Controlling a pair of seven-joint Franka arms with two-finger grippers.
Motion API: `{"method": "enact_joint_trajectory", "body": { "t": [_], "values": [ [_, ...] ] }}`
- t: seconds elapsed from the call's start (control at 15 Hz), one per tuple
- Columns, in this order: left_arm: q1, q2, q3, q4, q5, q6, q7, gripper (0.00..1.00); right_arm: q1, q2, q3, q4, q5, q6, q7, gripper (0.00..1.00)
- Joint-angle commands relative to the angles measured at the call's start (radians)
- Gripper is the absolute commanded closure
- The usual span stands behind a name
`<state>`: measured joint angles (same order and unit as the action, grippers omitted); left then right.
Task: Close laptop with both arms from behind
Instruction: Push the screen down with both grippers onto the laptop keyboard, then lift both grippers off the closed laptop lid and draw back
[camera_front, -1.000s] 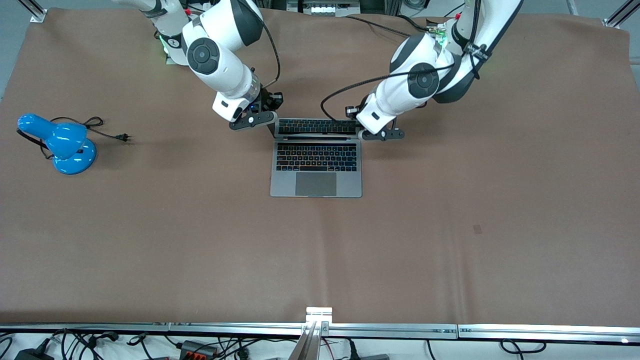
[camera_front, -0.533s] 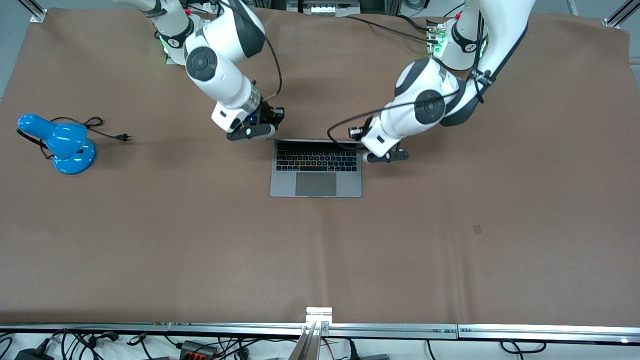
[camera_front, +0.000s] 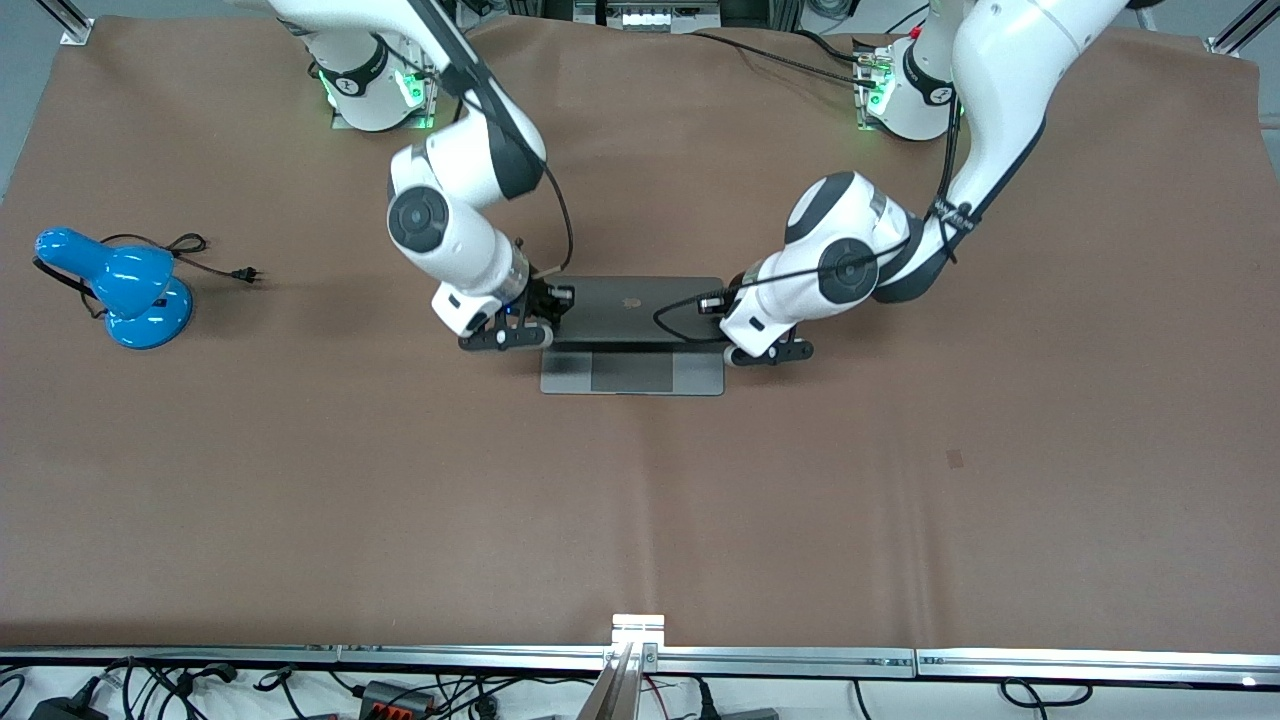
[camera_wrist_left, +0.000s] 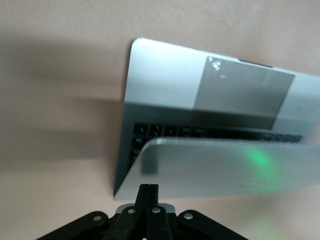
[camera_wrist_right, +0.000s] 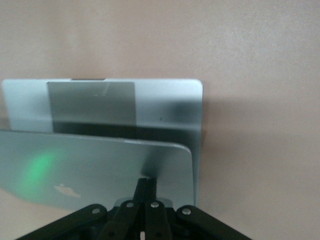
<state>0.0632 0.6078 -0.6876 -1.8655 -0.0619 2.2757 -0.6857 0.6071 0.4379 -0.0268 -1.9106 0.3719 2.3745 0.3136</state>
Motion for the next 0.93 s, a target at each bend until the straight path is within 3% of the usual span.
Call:
{"method": "enact_joint_trajectory", "body": {
  "t": [0.0,0.13,0.4,0.67,0.87],
  "values": [
    [-0.036,0.095,0.029,0.091,0.065,-0.004,-0.023,1.0,-0.003,0.099,-0.018,0.093,0.002,-0.005,0.015,1.0],
    [-0.08,0.119,0.061,0.1,0.077,0.004,-0.025,1.0,-0.003,0.131,-0.018,0.097,0.001,-0.001,0.016,1.0],
    [-0.222,0.15,0.195,0.111,0.077,0.074,-0.026,1.0,0.01,0.222,-0.018,0.16,0.002,0.008,0.018,1.0],
    [-0.246,0.182,0.212,0.108,0.08,0.14,-0.026,1.0,0.016,0.251,-0.018,0.171,0.002,0.018,0.016,1.0],
    [-0.229,0.15,0.212,0.109,0.082,0.093,-0.023,1.0,0.017,0.246,-0.018,0.173,0.001,0.017,0.012,1.0]
  ]
}}
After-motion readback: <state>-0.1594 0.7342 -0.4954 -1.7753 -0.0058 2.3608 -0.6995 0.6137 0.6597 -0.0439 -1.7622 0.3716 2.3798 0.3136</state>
